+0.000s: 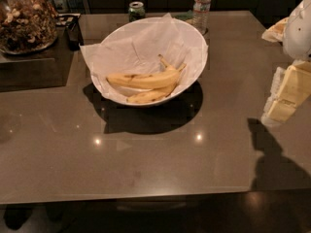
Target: Pick banana from white bowl
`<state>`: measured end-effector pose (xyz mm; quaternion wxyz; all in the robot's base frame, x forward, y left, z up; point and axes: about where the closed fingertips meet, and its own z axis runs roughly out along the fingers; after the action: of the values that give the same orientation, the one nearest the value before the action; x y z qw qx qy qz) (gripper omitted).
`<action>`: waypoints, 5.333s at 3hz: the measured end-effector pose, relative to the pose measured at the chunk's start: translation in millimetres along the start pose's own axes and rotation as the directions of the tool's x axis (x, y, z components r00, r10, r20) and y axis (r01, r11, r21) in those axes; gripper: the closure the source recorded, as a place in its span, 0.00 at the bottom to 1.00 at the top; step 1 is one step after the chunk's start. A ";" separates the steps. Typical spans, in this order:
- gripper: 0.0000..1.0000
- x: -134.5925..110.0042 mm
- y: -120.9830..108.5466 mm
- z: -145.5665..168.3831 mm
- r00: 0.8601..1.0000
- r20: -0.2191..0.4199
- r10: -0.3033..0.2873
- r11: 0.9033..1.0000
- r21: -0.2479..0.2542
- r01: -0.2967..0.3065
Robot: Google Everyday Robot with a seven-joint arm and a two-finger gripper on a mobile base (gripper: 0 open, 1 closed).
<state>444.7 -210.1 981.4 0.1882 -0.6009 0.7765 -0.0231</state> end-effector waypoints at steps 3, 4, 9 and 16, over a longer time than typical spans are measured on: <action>0.00 -99.0 -66.2 14.0 0.897 0.442 0.016 0.999 -0.040 0.002; 0.00 -101.6 -68.5 13.3 0.891 0.454 0.017 0.999 -0.041 0.002; 0.10 -202.9 -66.8 71.6 0.806 0.592 0.002 0.973 -0.187 0.135; 0.39 -230.1 -67.8 173.9 0.850 0.514 0.117 0.921 -0.377 0.102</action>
Offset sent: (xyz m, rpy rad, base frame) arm 0.0936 0.0750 0.0409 0.5116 -0.1358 0.1241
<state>610.6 21.0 898.6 0.2704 -0.6060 0.6860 0.2983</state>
